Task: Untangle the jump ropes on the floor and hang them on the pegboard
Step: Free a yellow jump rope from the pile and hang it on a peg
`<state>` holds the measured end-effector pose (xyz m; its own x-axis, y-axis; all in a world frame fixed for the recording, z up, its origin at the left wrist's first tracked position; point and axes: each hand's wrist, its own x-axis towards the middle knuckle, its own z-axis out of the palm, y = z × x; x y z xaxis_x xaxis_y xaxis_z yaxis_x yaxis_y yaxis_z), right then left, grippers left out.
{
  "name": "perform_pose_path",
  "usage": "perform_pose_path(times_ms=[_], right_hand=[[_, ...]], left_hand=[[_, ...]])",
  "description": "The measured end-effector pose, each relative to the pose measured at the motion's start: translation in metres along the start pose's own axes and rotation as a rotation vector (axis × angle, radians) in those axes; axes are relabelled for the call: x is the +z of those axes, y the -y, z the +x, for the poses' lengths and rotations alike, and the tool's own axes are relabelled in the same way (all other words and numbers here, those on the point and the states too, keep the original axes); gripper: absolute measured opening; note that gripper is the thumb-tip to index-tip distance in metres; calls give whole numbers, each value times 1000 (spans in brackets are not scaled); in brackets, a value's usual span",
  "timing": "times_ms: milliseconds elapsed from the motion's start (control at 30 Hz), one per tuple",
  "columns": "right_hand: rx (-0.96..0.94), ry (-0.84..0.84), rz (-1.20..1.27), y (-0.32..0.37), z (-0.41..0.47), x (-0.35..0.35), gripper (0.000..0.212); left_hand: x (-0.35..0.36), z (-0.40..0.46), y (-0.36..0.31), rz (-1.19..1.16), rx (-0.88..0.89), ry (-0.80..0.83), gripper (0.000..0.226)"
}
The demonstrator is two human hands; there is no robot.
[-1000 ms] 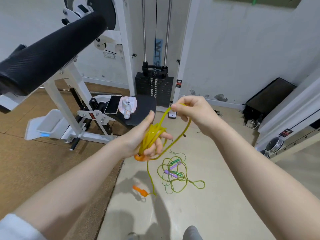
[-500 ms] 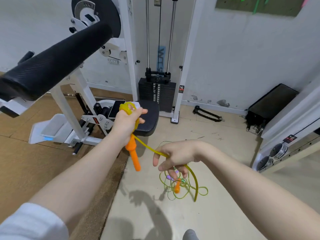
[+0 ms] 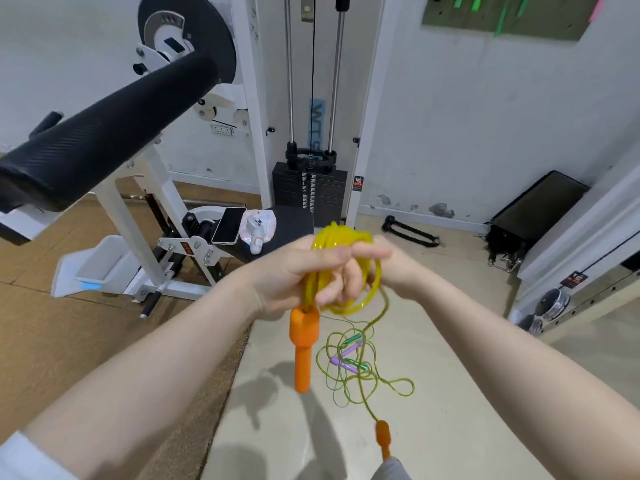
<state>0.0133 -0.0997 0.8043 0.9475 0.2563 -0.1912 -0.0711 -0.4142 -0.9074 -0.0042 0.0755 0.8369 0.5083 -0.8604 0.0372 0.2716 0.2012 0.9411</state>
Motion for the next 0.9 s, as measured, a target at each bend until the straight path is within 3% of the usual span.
perform_pose_path(times_ms=[133, 267, 333, 400, 467, 600, 667, 767, 833, 900], right_hand=[[330, 341, -77, -4, -16, 20, 48], [336, 673, -264, 10, -30, 24, 18], [261, 686, -242, 25, -32, 18, 8], [101, 550, -318, 40, -30, 8, 7], [-90, 297, -373, 52, -24, -4, 12], [-231, -56, -79, 43, -15, -22, 23], [-221, -41, 10, 31, -14, -20, 25], [-222, 85, 54, 20, -18, -12, 22], [-201, 177, 102, 15, -24, -5, 19], [-147, 242, 188, 12, -29, 4, 50]], left_hand=[[-15, 7, -8, -117, 91, -482, 57], [-39, 11, -2, -192, 31, -793, 38], [-40, 15, 11, -62, -74, -833, 25], [-30, 18, 23, 368, -232, -792, 13], [-13, 21, 22, 604, -301, -673, 41], [2, 24, 5, 100, -320, -410, 99], [3, 21, -2, 122, -355, -252, 98], [2, 7, -12, 175, -426, -14, 60], [-2, -2, -12, 91, -399, 89, 41], [-7, -8, -10, -35, -314, 155, 36]])
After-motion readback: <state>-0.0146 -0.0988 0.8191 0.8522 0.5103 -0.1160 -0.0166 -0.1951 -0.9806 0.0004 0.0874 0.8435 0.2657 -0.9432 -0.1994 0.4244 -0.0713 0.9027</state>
